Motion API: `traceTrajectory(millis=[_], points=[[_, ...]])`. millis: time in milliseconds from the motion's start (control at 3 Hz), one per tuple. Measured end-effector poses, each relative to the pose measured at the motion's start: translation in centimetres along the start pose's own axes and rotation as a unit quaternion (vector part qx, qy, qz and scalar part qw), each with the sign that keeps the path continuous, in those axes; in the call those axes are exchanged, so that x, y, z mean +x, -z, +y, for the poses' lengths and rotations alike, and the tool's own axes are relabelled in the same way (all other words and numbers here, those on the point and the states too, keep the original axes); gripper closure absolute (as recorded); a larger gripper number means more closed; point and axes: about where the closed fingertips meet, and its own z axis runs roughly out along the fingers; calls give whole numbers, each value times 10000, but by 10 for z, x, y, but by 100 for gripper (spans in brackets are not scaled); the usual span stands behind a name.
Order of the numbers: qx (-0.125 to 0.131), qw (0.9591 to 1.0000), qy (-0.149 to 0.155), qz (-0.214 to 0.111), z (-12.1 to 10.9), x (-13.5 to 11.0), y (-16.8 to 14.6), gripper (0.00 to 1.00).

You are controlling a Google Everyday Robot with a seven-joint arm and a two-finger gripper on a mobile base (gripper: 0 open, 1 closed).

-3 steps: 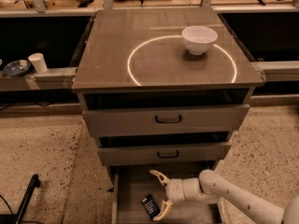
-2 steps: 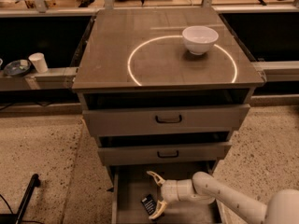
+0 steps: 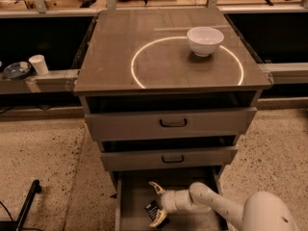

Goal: Pick rxbar blueberry from bottom drawer and place on counter

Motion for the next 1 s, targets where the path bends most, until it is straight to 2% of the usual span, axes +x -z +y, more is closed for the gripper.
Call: traceTrajectory(millis=[333,667,1000], points=[[-103,9996,-34,253,4,28,-7,0],[-138,9983,-11,569,4,48,-1,0],[-309,9967,9,752,8,63,-1,0]])
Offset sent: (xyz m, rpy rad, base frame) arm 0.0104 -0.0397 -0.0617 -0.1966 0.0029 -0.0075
